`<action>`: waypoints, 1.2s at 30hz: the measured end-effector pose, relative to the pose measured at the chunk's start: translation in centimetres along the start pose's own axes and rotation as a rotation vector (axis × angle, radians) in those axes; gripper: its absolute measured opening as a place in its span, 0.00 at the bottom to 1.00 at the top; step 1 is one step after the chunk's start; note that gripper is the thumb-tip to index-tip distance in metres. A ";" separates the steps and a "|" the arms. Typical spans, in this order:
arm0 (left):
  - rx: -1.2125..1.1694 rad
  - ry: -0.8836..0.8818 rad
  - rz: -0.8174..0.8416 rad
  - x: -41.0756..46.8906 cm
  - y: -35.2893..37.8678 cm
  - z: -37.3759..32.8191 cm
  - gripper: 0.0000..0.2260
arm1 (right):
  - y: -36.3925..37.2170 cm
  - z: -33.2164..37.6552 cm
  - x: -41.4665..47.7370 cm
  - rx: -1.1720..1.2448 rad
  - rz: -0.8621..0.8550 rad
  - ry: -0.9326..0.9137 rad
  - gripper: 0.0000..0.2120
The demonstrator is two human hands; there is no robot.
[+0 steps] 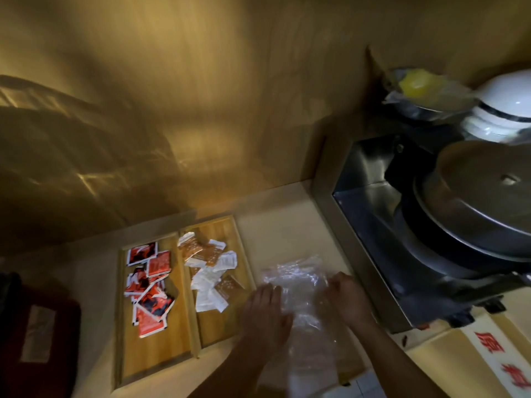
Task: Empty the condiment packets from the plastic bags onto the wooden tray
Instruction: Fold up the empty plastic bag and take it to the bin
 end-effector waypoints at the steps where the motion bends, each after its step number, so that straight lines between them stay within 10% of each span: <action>1: 0.028 0.010 0.023 0.1 0.4 -0.2 0.25 | -0.2 -0.6 0.2 -0.029 0.007 0.033 0.06; 18: 0.014 -0.086 0.097 0.0 1.6 -0.7 0.21 | 1.7 -0.9 0.7 0.382 0.400 0.082 0.03; 25: -0.609 -0.350 -0.380 0.7 -3.1 -0.2 0.20 | -1.3 2.4 0.2 0.550 0.486 -0.059 0.17; 30: -1.396 -0.652 -0.139 0.9 -2.4 1.7 0.40 | -3.9 4.7 -0.8 0.631 0.578 -0.195 0.15; 36: -1.716 -0.503 -0.055 0.2 -6.3 0.6 0.15 | -4.9 6.4 -1.9 0.681 0.640 -0.327 0.03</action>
Point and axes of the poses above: each hand's wrist, its own x-axis towards the middle knuckle, its own y-axis out of the palm, z = x × y, the point moved 3 cm from there along x, towards the middle knuckle, and after that the axes turned 9 degrees about y, right-handed, at the moved point
